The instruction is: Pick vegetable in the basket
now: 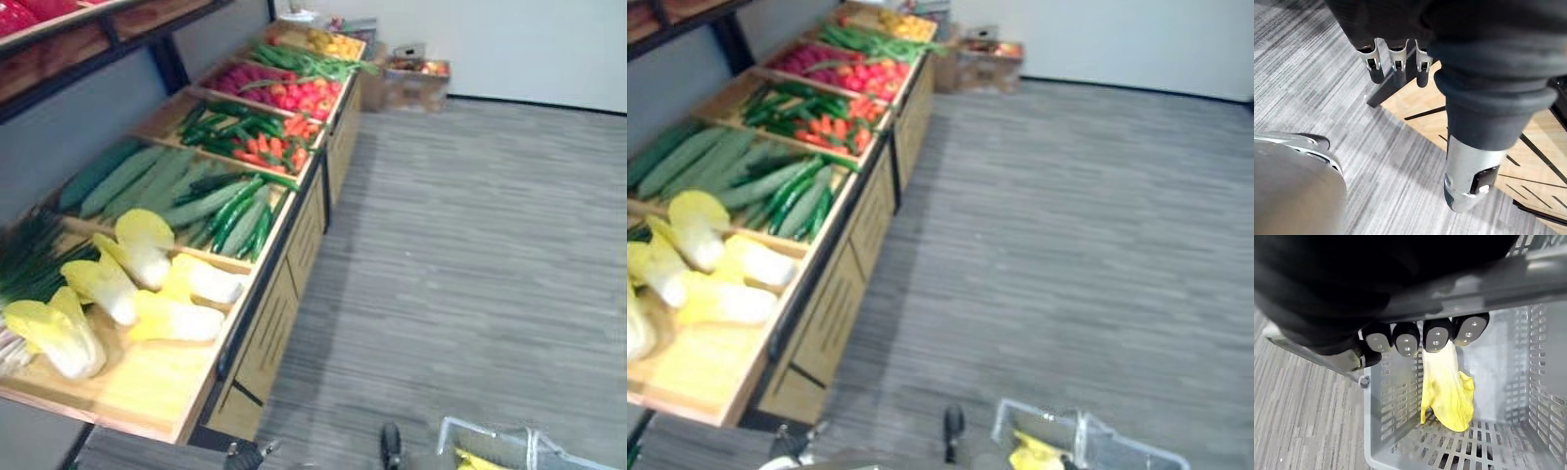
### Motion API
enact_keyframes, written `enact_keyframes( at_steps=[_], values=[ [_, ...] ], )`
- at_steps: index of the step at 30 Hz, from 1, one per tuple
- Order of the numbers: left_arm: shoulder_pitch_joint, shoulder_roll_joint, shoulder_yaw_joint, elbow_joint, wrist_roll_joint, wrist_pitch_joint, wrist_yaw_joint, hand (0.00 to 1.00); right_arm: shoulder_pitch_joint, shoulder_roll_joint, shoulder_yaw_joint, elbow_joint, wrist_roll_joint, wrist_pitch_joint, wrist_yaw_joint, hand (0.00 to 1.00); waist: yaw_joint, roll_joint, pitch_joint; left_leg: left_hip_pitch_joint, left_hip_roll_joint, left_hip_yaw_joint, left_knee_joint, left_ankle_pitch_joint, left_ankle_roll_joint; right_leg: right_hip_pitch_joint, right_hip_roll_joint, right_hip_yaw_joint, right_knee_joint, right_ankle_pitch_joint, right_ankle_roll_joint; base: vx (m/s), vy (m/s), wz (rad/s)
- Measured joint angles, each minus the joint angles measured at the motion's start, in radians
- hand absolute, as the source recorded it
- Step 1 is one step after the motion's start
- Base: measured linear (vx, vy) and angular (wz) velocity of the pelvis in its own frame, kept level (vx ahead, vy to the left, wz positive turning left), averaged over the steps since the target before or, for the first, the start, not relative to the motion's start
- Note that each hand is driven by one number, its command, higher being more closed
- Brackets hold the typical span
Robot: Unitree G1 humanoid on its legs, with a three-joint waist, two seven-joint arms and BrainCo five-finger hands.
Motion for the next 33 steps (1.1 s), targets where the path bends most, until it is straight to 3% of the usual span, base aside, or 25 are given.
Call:
enact_keyframes(
  at_steps=[1, 3, 6, 12, 14, 16, 17, 18, 20, 21, 23, 25, 26, 27, 29, 31, 33],
  values=[
    [0.001, 0.004, 0.001, -0.002, 0.009, -0.001, 0.0, 0.0, 0.004, 0.006, 0.009, -0.001, 0.0, 0.001, 0.0, 1.0, 0.002, -0.021, -0.011, 0.001, -0.024, 0.004, -0.02, 0.008, -0.001, 0.01, -0.015, 0.012, -0.042, -0.034, 0.006, 0.11, 0.015, -0.07],
    [0.0, -0.018, 0.0, 0.009, 0.038, 0.002, 0.001, 0.0, 0.001, 0.009, 0.041, -0.011, -0.001, 0.0, -0.002, 1.0, 0.005, 0.006, -0.009, 0.008, -0.013, 0.012, -0.059, 0.042, -0.006, 0.015, 0.0, 0.027, -0.097, -0.015, 0.01, 0.16, 0.004, -0.19],
    [-0.001, -0.021, -0.002, 0.011, 0.045, 0.001, 0.007, 0.0, 0.02, 0.016, 0.065, -0.033, -0.001, 0.0, -0.008, 1.0, 0.007, 0.012, -0.011, 0.037, -0.004, 0.017, -0.072, 0.049, -0.014, 0.038, 0.021, 0.038, -0.127, -0.008, 0.005, 0.18, -0.014, -0.18],
    [-0.033, -0.004, -0.069, 0.019, 0.07, 0.0, 0.006, 0.0, 0.023, 0.02, 0.074, -0.039, -0.001, -0.004, -0.007, 1.0, 0.016, -0.028, -0.045, 0.064, -0.02, 0.028, -0.093, 0.064, -0.013, 0.06, 0.018, 0.076, -0.172, 0.004, 0.011, 0.1, 0.041, -0.2],
    [-0.047, 0.002, -0.109, 0.019, 0.074, 0.0, 0.005, 0.0, 0.005, 0.032, 0.07, -0.04, 0.0, -0.005, -0.006, 1.0, 0.024, -0.055, -0.037, 0.075, -0.032, 0.049, -0.093, 0.069, -0.008, 0.006, 0.002, 0.081, -0.05, -0.04, 0.016, -0.02, 0.065, -0.28],
    [-0.061, 0.027, -0.154, 0.02, 0.078, 0.0, 0.002, 0.0, -0.015, 0.062, 0.05, -0.057, 0.001, -0.009, -0.006, 1.0, 0.022, -0.084, -0.017, 0.098, -0.049, 0.082, -0.096, 0.066, 0.002, -0.122, -0.024, 0.032, 0.216, -0.049, 0.021, -0.1, 0.021, -0.29],
    [-0.061, 0.03, -0.155, 0.021, 0.078, 0.001, 0.002, 0.0, -0.012, 0.069, 0.045, -0.067, 0.001, -0.012, -0.006, 1.0, 0.019, -0.087, -0.012, 0.115, -0.051, 0.09, -0.102, 0.054, 0.018, -0.145, -0.035, 0.002, 0.271, -0.047, 0.024, -0.08, 0.027, -0.22],
    [-0.059, 0.031, -0.149, 0.018, 0.073, 0.002, 0.002, 0.0, -0.017, 0.08, 0.038, -0.077, 0.002, -0.011, -0.007, 1.0, 0.013, -0.083, 0.005, 0.157, -0.048, 0.112, -0.136, 0.031, 0.026, -0.182, -0.064, -0.049, 0.376, -0.053, 0.028, -0.04, 0.025, -0.13],
    [-0.058, 0.033, -0.142, 0.017, 0.075, 0.002, 0.011, 0.0, 0.0, 0.092, 0.033, -0.078, 0.004, -0.008, -0.009, 1.0, 0.004, -0.093, 0.008, 0.193, -0.055, 0.12, -0.148, 0.031, 0.025, -0.213, -0.139, -0.136, 0.494, -0.082, -0.003, -0.06, 0.02, -0.08],
    [-0.055, 0.032, -0.142, 0.018, 0.075, 0.002, 0.013, 0.0, 0.006, 0.095, 0.033, -0.077, 0.004, -0.008, -0.01, 1.0, -0.001, -0.091, 0.007, 0.206, -0.051, 0.119, -0.151, 0.025, 0.025, -0.213, -0.173, -0.17, 0.468, -0.081, -0.002, -0.02, -0.003, -0.04],
    [-0.055, 0.03, -0.14, 0.019, 0.074, 0.002, 0.015, 0.0, 0.011, 0.1, 0.034, -0.076, 0.003, -0.004, -0.01, 1.0, -0.002, -0.086, 0.007, 0.208, -0.033, 0.127, -0.158, 0.015, 0.016, -0.212, -0.179, -0.177, 0.327, -0.073, 0.01, 0.13, -0.114, -0.12],
    [-0.056, 0.028, -0.13, 0.019, 0.075, 0.002, 0.013, 0.0, 0.02, 0.102, 0.029, -0.076, 0.005, -0.001, -0.011, 1.0, -0.003, -0.085, 0.007, 0.206, -0.01, 0.131, -0.158, 0.005, -0.014, -0.204, -0.177, -0.178, 0.161, -0.048, 0.036, 0.26, -0.227, -0.11],
    [-0.056, 0.022, -0.109, 0.02, 0.075, 0.003, 0.013, 0.0, 0.031, 0.102, 0.021, -0.075, 0.009, 0.005, -0.012, 1.0, -0.002, -0.085, 0.007, 0.212, 0.008, 0.132, -0.156, -0.009, -0.047, -0.183, -0.18, -0.185, 0.043, 0.022, 0.051, 0.29, -0.265, -0.13],
    [-0.061, 0.006, -0.089, 0.026, 0.075, 0.004, 0.013, 0.0, 0.027, 0.102, 0.016, -0.075, 0.009, 0.009, -0.013, 1.0, -0.002, -0.069, 0.009, 0.223, 0.036, 0.134, -0.153, -0.02, -0.067, -0.171, -0.155, -0.208, 0.047, 0.045, 0.021, 0.3, -0.277, -0.1],
    [-0.075, -0.01, -0.064, 0.037, 0.077, 0.002, 0.01, 0.0, 0.026, 0.098, -0.006, -0.081, 0.009, 0.004, -0.017, 1.0, -0.004, -0.042, 0.017, 0.227, 0.06, 0.129, -0.156, -0.007, -0.074, -0.191, -0.137, -0.227, 0.113, -0.022, 0.012, 0.24, -0.209, 0.05],
    [-0.086, -0.02, -0.061, 0.039, 0.077, 0.002, 0.001, 0.0, 0.026, 0.099, -0.02, -0.081, 0.009, 0.005, -0.017, 1.0, -0.004, -0.049, 0.021, 0.261, 0.068, 0.122, -0.165, 0.027, -0.105, -0.22, -0.147, -0.228, 0.252, -0.13, -0.004, 0.27, -0.269, 0.12],
    [-0.085, -0.031, -0.05, 0.036, 0.078, 0.001, -0.003, 0.0, 0.031, 0.099, -0.021, -0.081, 0.008, 0.005, -0.016, 1.0, -0.005, -0.047, 0.011, 0.274, 0.073, 0.09, -0.149, 0.069, -0.095, -0.209, -0.162, -0.24, 0.313, -0.207, -0.005, 0.25, -0.258, 0.21]
  ],
)
